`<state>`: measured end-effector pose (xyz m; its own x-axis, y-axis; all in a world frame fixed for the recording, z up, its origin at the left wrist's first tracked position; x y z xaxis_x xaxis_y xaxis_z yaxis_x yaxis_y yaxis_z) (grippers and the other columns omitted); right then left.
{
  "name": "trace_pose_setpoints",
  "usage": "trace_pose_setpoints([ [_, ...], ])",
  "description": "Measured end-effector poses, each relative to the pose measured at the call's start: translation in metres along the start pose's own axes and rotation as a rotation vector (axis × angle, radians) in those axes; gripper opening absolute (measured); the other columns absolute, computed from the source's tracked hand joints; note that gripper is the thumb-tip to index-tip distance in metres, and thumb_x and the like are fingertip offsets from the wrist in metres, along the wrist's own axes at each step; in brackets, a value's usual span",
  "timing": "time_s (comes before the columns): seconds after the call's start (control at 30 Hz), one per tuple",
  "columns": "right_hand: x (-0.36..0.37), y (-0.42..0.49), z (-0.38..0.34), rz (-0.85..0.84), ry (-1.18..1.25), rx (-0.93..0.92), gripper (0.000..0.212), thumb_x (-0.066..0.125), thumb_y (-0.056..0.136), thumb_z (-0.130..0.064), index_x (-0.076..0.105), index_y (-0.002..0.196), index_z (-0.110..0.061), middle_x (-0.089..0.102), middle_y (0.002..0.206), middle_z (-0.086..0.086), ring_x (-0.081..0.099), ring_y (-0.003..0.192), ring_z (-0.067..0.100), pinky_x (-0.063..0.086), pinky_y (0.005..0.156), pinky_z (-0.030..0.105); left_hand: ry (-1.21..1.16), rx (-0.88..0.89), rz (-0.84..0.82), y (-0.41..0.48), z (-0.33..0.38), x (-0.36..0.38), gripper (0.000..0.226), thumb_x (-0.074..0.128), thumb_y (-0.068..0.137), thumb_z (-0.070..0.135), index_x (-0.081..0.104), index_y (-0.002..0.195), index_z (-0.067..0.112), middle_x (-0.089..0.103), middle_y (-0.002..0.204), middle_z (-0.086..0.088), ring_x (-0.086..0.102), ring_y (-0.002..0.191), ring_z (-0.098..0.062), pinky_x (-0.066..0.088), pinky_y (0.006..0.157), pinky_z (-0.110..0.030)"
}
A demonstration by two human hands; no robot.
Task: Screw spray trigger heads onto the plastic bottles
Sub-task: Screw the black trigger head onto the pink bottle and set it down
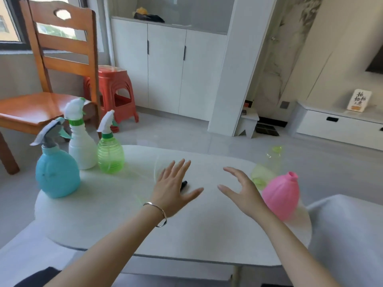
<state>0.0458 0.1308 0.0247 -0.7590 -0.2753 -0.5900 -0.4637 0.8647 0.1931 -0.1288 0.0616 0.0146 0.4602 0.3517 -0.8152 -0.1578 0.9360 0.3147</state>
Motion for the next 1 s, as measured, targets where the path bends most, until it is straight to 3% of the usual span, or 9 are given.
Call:
trace_pose_setpoints([
  [0.07,-0.024,-0.003,-0.008,0.07,-0.061,-0.072,0.049,0.071,0.081,-0.027,0.052,0.127,-0.028,0.047,0.132,-0.014,0.039,0.121,-0.006,0.021,0.094,-0.003,0.03,0.017,-0.026,0.003,0.012,0.014,0.085,0.039,0.08,0.071,0.011,0.149,0.03,0.01,0.159,0.008,-0.001,0.147,-0.016,0.0,0.12,-0.036],
  [0.17,-0.066,-0.012,-0.019,0.223,-0.129,-0.178,0.046,0.073,0.079,-0.023,0.056,0.122,-0.026,0.05,0.126,-0.015,0.041,0.12,-0.006,0.021,0.095,-0.002,0.045,0.05,-0.051,0.008,0.031,0.03,0.085,0.035,0.079,0.072,0.012,0.149,0.029,0.011,0.159,0.008,-0.001,0.147,-0.016,-0.002,0.119,-0.036],
  [0.33,-0.121,-0.023,0.007,0.414,-0.246,-0.145,0.056,0.08,0.07,-0.016,0.058,0.122,-0.015,0.055,0.13,0.002,0.05,0.122,0.02,0.036,0.105,0.037,0.036,0.088,-0.082,0.012,0.049,0.047,0.081,0.038,0.082,0.069,0.016,0.148,0.027,0.014,0.159,0.007,0.0,0.147,-0.016,-0.001,0.12,-0.038],
  [0.43,-0.14,-0.027,0.047,0.469,-0.144,0.023,0.061,0.08,0.07,-0.018,0.054,0.125,-0.02,0.053,0.127,0.0,0.051,0.11,0.015,0.036,0.093,0.023,0.023,0.085,-0.108,0.012,0.056,0.056,0.078,0.04,0.084,0.066,0.018,0.148,0.027,0.015,0.158,0.007,0.0,0.147,-0.015,-0.001,0.12,-0.037],
  [0.5,-0.145,-0.027,0.073,0.47,-0.052,0.122,0.062,0.079,0.071,-0.021,0.051,0.126,-0.022,0.053,0.127,-0.002,0.049,0.109,0.009,0.032,0.088,0.016,0.005,0.088,-0.112,0.013,0.061,0.059,0.077,0.041,0.085,0.065,0.019,0.148,0.027,0.016,0.158,0.008,0.001,0.147,-0.015,0.0,0.12,-0.036],
  [0.63,-0.139,-0.026,0.111,0.415,-0.013,0.239,0.07,0.08,0.069,-0.017,0.045,0.13,-0.02,0.052,0.128,-0.001,0.048,0.123,0.021,0.034,0.092,0.025,-0.025,0.087,-0.127,0.013,0.063,0.064,0.077,0.043,0.084,0.065,0.02,0.147,0.028,0.017,0.158,0.008,0.003,0.147,-0.014,0.005,0.119,-0.037],
  [0.8,-0.115,-0.031,0.136,0.332,-0.04,0.427,0.095,0.086,0.061,-0.026,0.03,0.137,-0.021,0.044,0.138,0.009,0.047,0.122,0.029,0.038,0.089,0.03,-0.037,0.089,-0.148,0.011,0.063,0.067,0.079,0.042,0.082,0.067,0.019,0.148,0.029,0.016,0.158,0.009,0.004,0.147,-0.014,0.008,0.119,-0.036],
  [0.9,-0.102,-0.032,0.119,0.317,-0.046,0.421,0.097,0.087,0.059,-0.031,0.031,0.137,-0.022,0.046,0.136,0.007,0.049,0.119,0.028,0.038,0.085,0.029,-0.059,0.096,-0.153,0.01,0.062,0.065,0.086,0.046,0.08,0.069,0.015,0.149,0.029,0.016,0.158,0.01,0.007,0.146,-0.012,0.009,0.118,-0.033],
  [1.0,-0.075,-0.027,0.08,0.263,0.133,0.326,0.091,0.088,0.059,-0.03,0.034,0.133,-0.025,0.05,0.127,0.0,0.052,0.113,0.021,0.044,0.085,0.029,-0.1,0.138,-0.156,0.008,0.067,0.061,0.097,0.056,0.073,0.069,0.011,0.149,0.029,0.019,0.157,0.011,0.017,0.144,-0.011,0.016,0.116,-0.03],
])
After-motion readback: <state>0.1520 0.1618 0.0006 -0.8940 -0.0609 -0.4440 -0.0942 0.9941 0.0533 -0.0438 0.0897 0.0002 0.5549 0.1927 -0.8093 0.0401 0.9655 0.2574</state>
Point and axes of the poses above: each hand's wrist, its own y-axis towards the middle knuckle, its own x-axis out of the palm, z = x × y, the point moved 10 cm from there along y, towards the middle knuckle
